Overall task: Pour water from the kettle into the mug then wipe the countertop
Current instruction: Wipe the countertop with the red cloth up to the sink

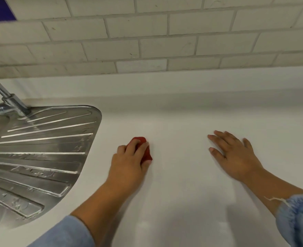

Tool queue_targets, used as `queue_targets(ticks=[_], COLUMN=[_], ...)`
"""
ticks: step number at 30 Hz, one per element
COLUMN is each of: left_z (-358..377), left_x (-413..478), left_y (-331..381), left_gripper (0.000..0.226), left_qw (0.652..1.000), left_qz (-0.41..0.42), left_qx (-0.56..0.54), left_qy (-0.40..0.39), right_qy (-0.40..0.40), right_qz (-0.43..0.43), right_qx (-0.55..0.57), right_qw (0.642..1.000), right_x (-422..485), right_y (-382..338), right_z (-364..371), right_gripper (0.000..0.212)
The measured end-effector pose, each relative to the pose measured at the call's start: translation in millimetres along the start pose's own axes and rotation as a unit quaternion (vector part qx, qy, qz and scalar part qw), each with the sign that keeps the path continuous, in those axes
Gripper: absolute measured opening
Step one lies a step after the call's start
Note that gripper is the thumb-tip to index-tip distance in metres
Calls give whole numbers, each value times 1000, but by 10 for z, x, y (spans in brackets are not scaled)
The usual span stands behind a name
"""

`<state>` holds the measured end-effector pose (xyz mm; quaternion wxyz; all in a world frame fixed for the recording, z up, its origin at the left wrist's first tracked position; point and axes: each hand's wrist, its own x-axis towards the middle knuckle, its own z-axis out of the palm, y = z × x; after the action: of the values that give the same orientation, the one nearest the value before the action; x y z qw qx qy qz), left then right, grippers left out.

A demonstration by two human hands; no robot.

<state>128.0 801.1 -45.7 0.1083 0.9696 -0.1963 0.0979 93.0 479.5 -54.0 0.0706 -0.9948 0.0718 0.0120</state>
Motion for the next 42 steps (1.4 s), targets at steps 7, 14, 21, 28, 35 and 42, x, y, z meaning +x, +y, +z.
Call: queue_targets(ticks=[7, 14, 21, 28, 35, 42], left_z=[-325, -766, -895, -744, -577, -461], left_x=[-259, -267, -270, -365, -545, -572], left_y=[-820, -356, 1019, 2450, 3778, 4676], left_gripper=[48, 20, 16, 18, 19, 17], left_qw=[977, 964, 919, 921, 883, 860], left_qz=[-212, -180, -69, -6, 31, 11], left_qx=[9, -178, -387, -385, -463, -502], left_qy=[15, 81, 18, -58, -77, -96], right_qy=[4, 54, 30, 14, 5, 41], right_qz=[25, 48, -30, -62, -78, -47], right_qx=[36, 181, 361, 348, 358, 436], right_qw=[999, 981, 932, 935, 931, 898], right_x=[-125, -459, -921, -1490, -2048, -2260], right_y=[-26, -136, 45, 895, 1848, 2578], right_z=[-34, -210, -655, -1007, -1311, -1458], right_gripper=[46, 34, 21, 51, 70, 9])
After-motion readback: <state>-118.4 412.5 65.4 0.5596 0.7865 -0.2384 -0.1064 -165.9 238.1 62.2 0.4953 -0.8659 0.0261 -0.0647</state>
